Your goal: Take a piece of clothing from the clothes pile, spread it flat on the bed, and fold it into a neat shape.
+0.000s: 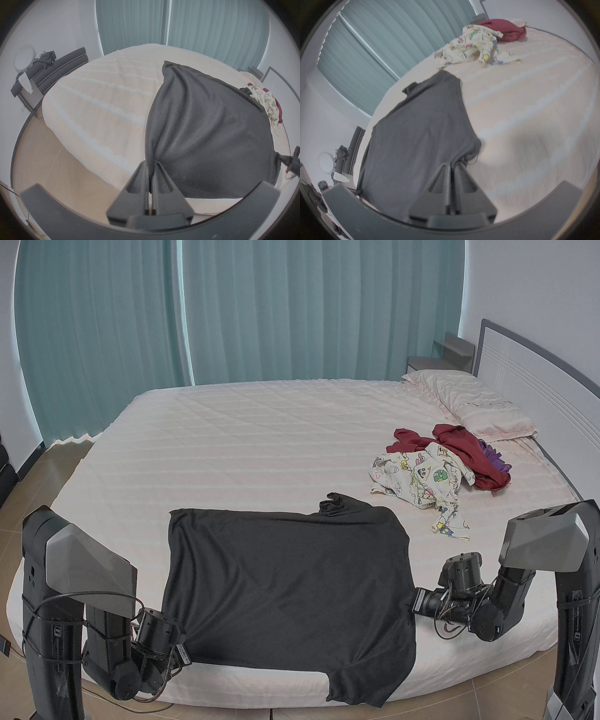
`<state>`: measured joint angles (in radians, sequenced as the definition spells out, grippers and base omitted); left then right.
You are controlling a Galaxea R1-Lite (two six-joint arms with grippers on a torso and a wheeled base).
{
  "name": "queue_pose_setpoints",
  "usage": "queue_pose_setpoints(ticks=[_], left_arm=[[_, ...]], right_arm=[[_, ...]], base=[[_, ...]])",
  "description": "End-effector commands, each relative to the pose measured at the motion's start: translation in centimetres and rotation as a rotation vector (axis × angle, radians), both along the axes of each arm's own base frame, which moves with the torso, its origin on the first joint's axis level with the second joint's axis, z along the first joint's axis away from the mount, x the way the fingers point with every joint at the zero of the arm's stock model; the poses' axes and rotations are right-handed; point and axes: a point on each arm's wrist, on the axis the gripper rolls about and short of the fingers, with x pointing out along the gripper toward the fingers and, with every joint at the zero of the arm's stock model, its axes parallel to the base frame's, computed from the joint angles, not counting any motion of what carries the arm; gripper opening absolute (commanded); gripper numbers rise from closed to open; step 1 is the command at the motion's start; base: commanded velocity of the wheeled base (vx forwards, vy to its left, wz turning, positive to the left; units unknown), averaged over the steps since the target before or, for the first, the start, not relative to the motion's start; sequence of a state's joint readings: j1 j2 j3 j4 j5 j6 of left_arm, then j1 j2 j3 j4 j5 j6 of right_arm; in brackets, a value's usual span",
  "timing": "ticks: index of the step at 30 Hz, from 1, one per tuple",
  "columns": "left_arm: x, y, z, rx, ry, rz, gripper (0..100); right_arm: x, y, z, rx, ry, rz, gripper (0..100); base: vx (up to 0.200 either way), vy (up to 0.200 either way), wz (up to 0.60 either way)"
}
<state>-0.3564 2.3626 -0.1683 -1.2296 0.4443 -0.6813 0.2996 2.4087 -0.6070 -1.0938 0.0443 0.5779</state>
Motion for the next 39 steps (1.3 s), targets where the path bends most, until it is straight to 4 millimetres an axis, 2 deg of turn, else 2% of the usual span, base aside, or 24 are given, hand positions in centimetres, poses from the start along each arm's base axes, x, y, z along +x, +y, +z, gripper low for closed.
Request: queue_pose_setpoints(ticks=[1,10,17,18,22,25,28,30,32,33,34,36,37,39], left_arm=[[0.0,0.0,-0.4,0.001,0.003,0.0,0],[0.2,0.0,-1.2,-0.006,-0.021,-0.001,0],[0.3,0.0,-1.2,-0.02,-0.017,-0.019,0],[0.4,0.0,-1.2,-0.021,-0.019,-0.017,0],[0.4,0.0,-1.2,-0.022,-0.018,-0.018,0],[0.4,0.0,-1.3,-0.028,-0.015,-0.021,0],[0.5,0.1,-1.3,-0.05,-0.008,-0.028,0],[0.5,0.2,-1.3,-0.057,-0.005,-0.03,0],[0.4,0.2,-1.4,-0.055,-0.002,-0.032,0],[0.4,0.2,-1.4,-0.055,-0.002,-0.032,0],[0.4,0.2,-1.4,-0.055,-0.002,-0.032,0],[0.4,0.2,-1.4,-0.055,-0.002,-0.032,0],[0.4,0.2,-1.4,-0.054,0.0,-0.031,0],[0.4,0.2,-1.4,-0.054,0.001,-0.031,0]], right_arm=[[3.5,-0.7,2.1,0.01,-0.113,-0.047,0],[8.2,-0.4,3.7,-0.074,-0.155,0.007,0],[9.8,0.2,2.6,-0.132,-0.17,0.062,0],[9.7,0.3,2.2,-0.134,-0.168,0.068,100],[8.9,-0.1,1.8,-0.142,-0.134,0.07,100],[8.5,-1.2,2.6,-0.141,-0.128,0.044,100],[8.0,-3.1,3.5,-0.135,-0.127,-0.005,100],[7.4,-3.5,4.2,-0.119,-0.12,-0.027,100],[4.9,-3.0,5.5,-0.031,-0.074,-0.055,100],[4.9,-3.0,5.5,-0.031,-0.074,-0.055,100],[2.7,-1.8,6.1,0.032,-0.029,-0.015,100],[2.5,-1.7,6.2,0.036,-0.026,-0.01,100],[-1.3,-0.2,5.9,0.075,0.068,0.061,100],[-2.8,0.5,5.6,0.075,0.103,0.097,100]], base=[[0.0,0.0,0.0],[0.0,0.0,0.0],[0.0,0.0,0.0],[0.0,0.0,0.0],[0.0,0.0,0.0],[0.0,0.0,0.0],[0.0,0.0,0.0],[0.0,0.0,0.0],[0.0,0.0,0.0],[0.0,0.0,0.0],[0.0,0.0,0.0],[0.0,0.0,0.0],[0.0,0.0,0.0],[0.0,0.0,0.0]])
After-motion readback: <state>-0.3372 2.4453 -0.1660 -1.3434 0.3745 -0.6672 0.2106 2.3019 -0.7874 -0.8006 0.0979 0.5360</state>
